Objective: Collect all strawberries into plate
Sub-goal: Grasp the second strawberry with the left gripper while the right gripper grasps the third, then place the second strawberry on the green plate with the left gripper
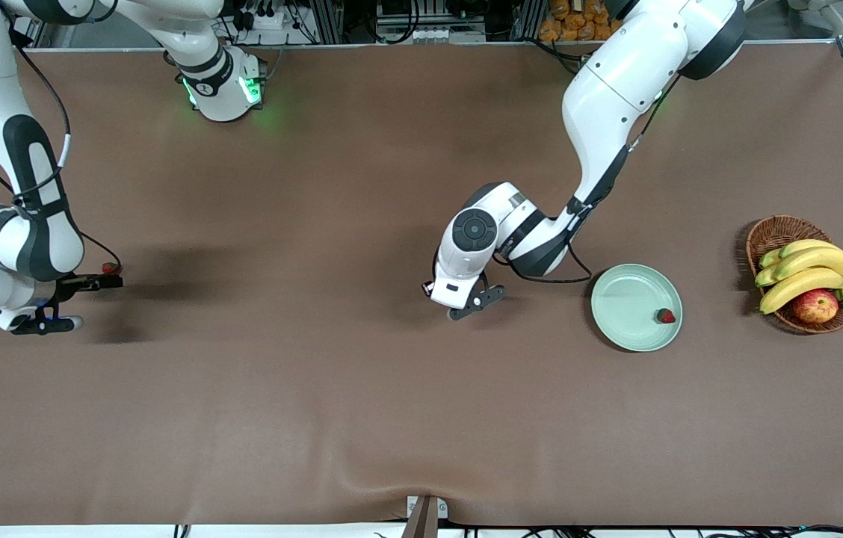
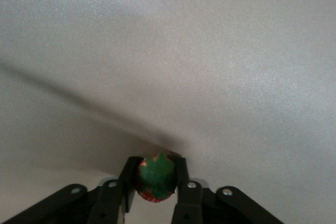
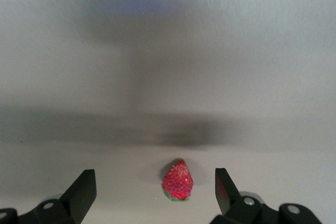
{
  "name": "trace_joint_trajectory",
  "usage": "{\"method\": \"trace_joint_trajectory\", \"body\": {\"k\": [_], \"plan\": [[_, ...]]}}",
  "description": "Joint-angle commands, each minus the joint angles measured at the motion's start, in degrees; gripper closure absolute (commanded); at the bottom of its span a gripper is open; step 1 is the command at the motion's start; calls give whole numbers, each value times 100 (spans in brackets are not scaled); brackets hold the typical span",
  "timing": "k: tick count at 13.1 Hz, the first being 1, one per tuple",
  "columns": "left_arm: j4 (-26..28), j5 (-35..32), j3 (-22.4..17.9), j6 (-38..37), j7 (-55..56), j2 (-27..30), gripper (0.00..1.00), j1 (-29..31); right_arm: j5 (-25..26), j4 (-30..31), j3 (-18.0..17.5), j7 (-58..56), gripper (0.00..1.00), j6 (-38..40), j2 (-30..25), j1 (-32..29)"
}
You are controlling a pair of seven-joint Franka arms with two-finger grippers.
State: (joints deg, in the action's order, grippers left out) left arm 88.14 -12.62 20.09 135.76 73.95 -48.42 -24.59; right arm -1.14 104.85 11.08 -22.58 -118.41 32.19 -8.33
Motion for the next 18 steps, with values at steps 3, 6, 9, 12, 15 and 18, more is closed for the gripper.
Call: {"method": "trace_joint_trajectory", "body": {"k": [3, 6, 9, 12, 15, 18], "plan": [[-87, -21, -40, -478, -100, 288, 100, 233, 114, 361, -71, -106, 0, -86, -38, -152], [-52, -21, -5, -1330, -503, 894, 100, 690, 149, 361, -71, -124, 2, -94, 24, -169], [10, 5, 12, -2235, -1502, 1282, 100, 1261, 263, 361, -71, -124, 25, -77, 50, -187], [430, 5, 30, -2493, -2707, 1546, 100, 1947, 272, 361, -71, -132, 52, -77, 68, -196], [756, -21, 30, -2423, -3605, 1547, 100, 2466, 281, 352, -71, -246, 59, -94, 103, -196], [1063, -21, 30, -2047, -4256, 1494, 92, 2879, 281, 361, -71, -299, 69, -94, 112, -196]]}}
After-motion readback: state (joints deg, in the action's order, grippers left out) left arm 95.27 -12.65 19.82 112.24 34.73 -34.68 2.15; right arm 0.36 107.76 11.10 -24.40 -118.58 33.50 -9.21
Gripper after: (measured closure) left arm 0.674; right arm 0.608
